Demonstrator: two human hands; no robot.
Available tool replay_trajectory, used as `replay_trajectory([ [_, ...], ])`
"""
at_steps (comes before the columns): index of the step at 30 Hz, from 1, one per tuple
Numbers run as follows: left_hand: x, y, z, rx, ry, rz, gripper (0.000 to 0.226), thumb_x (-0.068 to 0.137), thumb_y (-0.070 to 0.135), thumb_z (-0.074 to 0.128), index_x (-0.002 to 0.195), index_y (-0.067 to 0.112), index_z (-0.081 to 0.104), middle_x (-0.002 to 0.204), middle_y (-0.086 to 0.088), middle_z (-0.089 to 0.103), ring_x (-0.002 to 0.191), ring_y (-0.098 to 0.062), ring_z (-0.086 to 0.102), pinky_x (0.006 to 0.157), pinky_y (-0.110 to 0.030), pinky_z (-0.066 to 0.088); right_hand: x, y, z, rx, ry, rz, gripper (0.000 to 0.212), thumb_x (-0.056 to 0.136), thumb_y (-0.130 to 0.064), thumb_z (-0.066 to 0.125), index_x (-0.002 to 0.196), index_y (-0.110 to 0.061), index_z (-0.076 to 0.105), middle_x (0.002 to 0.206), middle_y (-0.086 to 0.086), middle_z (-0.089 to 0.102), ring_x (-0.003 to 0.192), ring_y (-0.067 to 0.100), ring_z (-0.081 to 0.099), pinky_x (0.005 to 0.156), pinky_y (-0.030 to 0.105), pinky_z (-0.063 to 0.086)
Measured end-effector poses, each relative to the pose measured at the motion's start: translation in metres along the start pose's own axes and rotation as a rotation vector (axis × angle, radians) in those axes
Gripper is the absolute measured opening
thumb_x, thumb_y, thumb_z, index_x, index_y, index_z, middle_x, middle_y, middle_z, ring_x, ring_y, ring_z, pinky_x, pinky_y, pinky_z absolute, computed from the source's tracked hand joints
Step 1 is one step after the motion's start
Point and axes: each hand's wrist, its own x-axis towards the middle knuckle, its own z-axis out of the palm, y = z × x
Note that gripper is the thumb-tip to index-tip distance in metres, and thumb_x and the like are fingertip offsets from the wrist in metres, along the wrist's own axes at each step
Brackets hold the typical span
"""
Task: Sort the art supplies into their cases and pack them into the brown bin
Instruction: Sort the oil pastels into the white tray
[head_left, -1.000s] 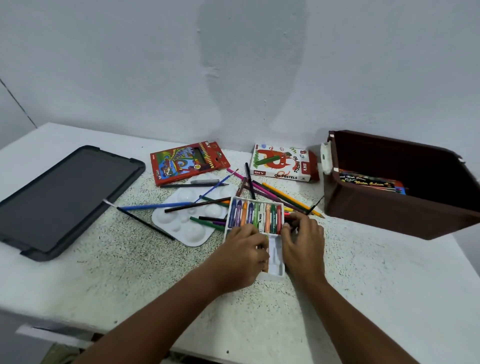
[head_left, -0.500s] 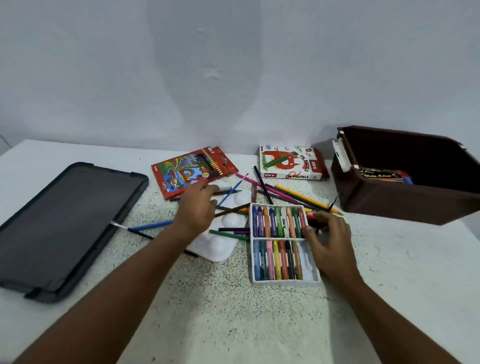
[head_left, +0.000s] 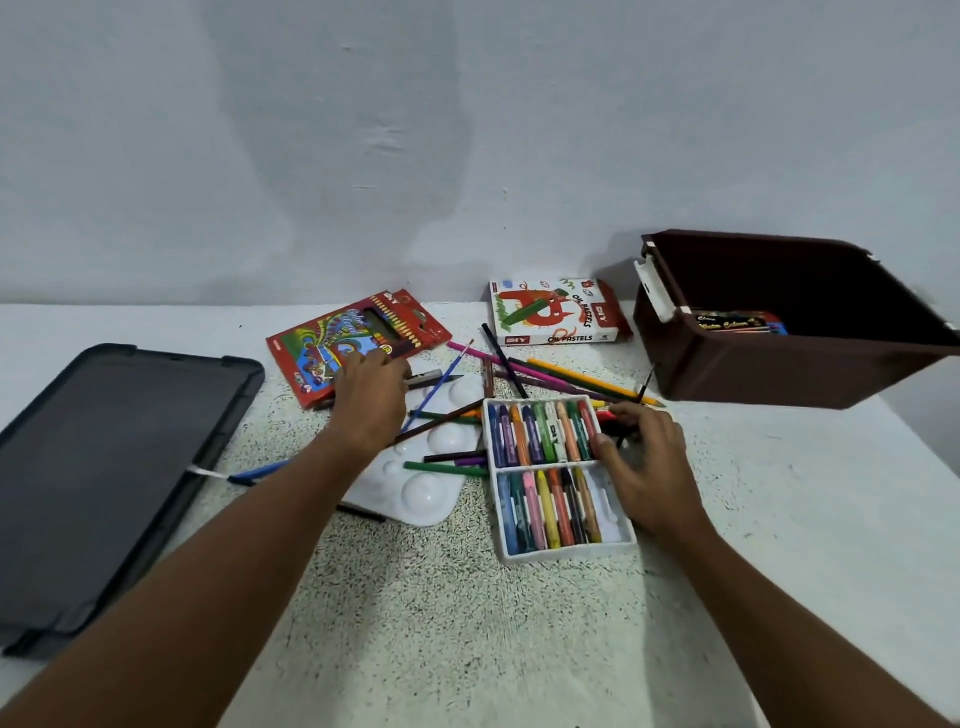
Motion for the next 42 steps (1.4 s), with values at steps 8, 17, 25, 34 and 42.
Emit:
replay_trajectory([
  [8, 0.000, 0.008, -0.002, -0.054, 0.070, 0.012, 0.028, 0.092, 0.004, 0.053, 0.117, 0.011, 0.062, 0.121, -0.014, 0.056, 0.113, -0.034, 0.045, 0.093, -0.047, 0.040, -0.001, -0.002, -0.002, 0.030, 0.003, 0.019, 0.030, 0.089, -0.025, 0.065, 0.118, -0.022, 0.056, 0.107, -0.004, 0.052, 0.104, 0.011, 0.046, 0.086, 0.025, 0.041],
  [17, -0.035, 0.084, -0.019, -0.347, 0.099, 0.552, 0.018, 0.090, 0.007, 0.060, 0.105, 0.008, 0.069, 0.108, -0.012, 0.059, 0.104, -0.025, 0.047, 0.084, -0.033, 0.042, -0.002, -0.002, -0.009, 0.219, 0.049, 0.124, 0.025, 0.092, -0.014, 0.057, 0.113, -0.028, 0.056, 0.111, -0.005, 0.054, 0.102, 0.008, 0.054, 0.087, 0.033, 0.050],
  [25, -0.070, 0.124, -0.006, -0.320, -0.008, 0.828, 0.022, 0.080, -0.006, 0.066, 0.100, 0.003, 0.070, 0.104, -0.015, 0.060, 0.098, -0.027, 0.054, 0.075, -0.028, 0.045, -0.004, -0.001, -0.015, 0.254, 0.026, 0.096, 0.024, 0.093, -0.009, 0.055, 0.111, -0.025, 0.058, 0.109, -0.006, 0.053, 0.101, 0.006, 0.053, 0.087, 0.029, 0.049],
  [34, -0.083, 0.131, 0.012, -0.305, -0.045, 0.839, 0.028, 0.090, 0.022, 0.049, 0.100, 0.008, 0.071, 0.105, -0.013, 0.062, 0.100, -0.023, 0.055, 0.082, -0.027, 0.045, -0.002, 0.005, -0.015, 0.255, -0.003, 0.070, 0.022, 0.095, -0.007, 0.052, 0.111, -0.021, 0.058, 0.107, -0.001, 0.053, 0.096, 0.011, 0.053, 0.080, 0.020, 0.043],
  [42, -0.091, 0.134, 0.010, -0.426, 0.007, 0.748, 0.026, 0.090, 0.021, 0.055, 0.101, 0.003, 0.069, 0.098, -0.011, 0.064, 0.092, -0.022, 0.058, 0.078, -0.029, 0.052, -0.002, 0.006, -0.014, 0.251, -0.007, 0.055, 0.021, 0.095, -0.008, 0.051, 0.109, -0.022, 0.058, 0.106, -0.002, 0.054, 0.095, 0.013, 0.053, 0.079, 0.025, 0.046],
])
